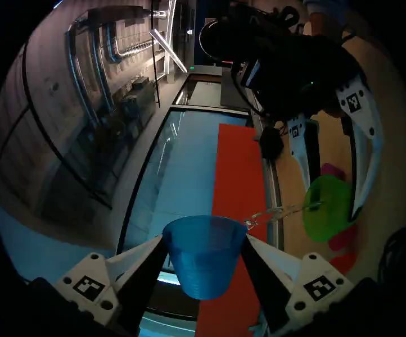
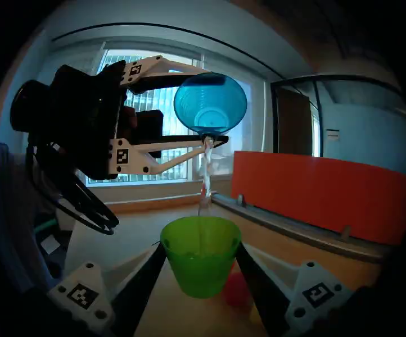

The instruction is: Pour water

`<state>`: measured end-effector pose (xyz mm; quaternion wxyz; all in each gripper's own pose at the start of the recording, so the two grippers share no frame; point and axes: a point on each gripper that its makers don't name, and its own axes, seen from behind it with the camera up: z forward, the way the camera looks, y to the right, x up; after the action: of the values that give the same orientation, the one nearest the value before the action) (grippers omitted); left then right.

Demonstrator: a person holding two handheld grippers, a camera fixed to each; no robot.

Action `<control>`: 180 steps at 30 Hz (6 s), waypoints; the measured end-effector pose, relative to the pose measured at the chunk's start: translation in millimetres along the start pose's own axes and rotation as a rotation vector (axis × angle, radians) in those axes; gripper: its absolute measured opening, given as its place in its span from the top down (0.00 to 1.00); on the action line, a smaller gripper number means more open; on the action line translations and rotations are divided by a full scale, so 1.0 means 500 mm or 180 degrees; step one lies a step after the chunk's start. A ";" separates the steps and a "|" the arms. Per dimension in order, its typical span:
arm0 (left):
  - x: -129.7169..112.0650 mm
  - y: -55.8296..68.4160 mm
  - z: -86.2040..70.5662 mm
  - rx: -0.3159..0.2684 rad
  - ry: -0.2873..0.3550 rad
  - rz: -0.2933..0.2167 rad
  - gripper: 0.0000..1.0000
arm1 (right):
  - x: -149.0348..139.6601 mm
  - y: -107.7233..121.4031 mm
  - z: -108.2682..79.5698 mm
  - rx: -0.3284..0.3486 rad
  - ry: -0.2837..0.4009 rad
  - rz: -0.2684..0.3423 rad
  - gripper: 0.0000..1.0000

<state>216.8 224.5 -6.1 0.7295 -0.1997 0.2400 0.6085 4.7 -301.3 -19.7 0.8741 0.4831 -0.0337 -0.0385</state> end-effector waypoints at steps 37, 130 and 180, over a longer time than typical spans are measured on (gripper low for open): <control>0.038 -0.005 0.003 0.0101 0.0081 0.0729 0.13 | 0.014 0.004 -0.001 -0.0042 0.0056 -0.0005 0.11; -0.154 0.160 -0.028 -0.0267 -0.0207 -0.4274 0.13 | 0.038 0.070 -0.107 -0.0444 0.0076 -0.0019 0.10; -0.143 0.526 -0.082 -0.1708 -0.0879 -0.4064 0.12 | -0.198 0.129 -0.144 -0.0335 -0.1056 0.0073 0.10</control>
<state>-56.5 191.1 3.5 0.8933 -0.3954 -0.1770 0.1196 -84.6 -196.6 -5.5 0.8809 0.4233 -0.1810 -0.1095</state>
